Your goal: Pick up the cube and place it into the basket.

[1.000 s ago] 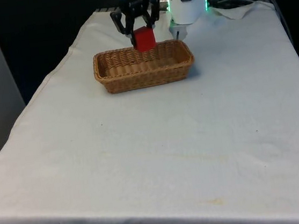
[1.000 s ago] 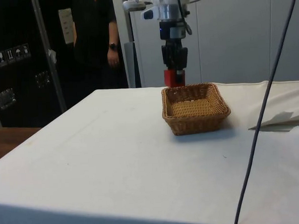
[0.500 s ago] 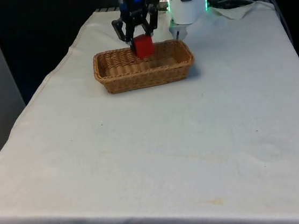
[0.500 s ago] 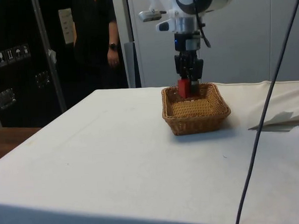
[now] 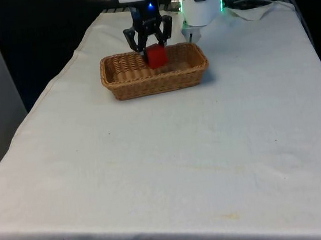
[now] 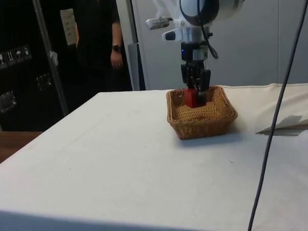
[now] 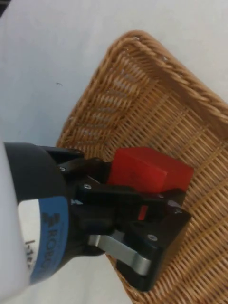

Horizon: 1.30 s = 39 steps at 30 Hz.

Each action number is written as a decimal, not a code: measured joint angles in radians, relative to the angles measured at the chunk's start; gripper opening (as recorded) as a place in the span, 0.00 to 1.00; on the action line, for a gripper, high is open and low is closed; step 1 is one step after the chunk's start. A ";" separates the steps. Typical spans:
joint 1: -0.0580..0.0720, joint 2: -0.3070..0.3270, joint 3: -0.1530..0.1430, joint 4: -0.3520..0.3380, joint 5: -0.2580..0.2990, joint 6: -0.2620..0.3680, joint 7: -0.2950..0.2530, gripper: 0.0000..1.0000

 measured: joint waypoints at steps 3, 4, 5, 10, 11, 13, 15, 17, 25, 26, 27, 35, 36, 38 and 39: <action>0.000 0.024 0.002 0.000 0.005 0.020 -0.002 0.03; 0.000 0.032 0.003 0.000 0.008 0.026 -0.002 0.03; 0.001 0.040 0.003 0.000 0.011 0.031 -0.004 0.03; 0.000 0.088 0.002 0.003 0.034 0.061 -0.023 0.03; 0.000 0.095 0.002 0.004 0.037 0.065 -0.025 0.03; 0.001 0.100 0.003 0.006 0.038 0.067 -0.026 0.03; 0.001 0.102 0.004 0.010 0.038 0.068 -0.026 0.11; 0.002 0.098 0.004 0.009 0.038 0.068 -0.026 0.29; 0.002 0.088 0.004 0.006 0.038 0.068 -0.026 1.00; 0.002 0.088 0.004 0.005 0.038 0.068 -0.026 1.00; 0.002 0.088 0.004 0.005 0.038 0.068 -0.026 1.00; 0.002 0.080 0.004 0.008 0.038 0.067 -0.025 1.00; 0.002 0.073 0.003 0.010 0.038 0.064 -0.025 1.00; 0.002 0.055 0.000 0.010 0.038 0.055 -0.025 1.00; 0.002 0.034 -0.003 0.010 0.036 0.040 -0.025 1.00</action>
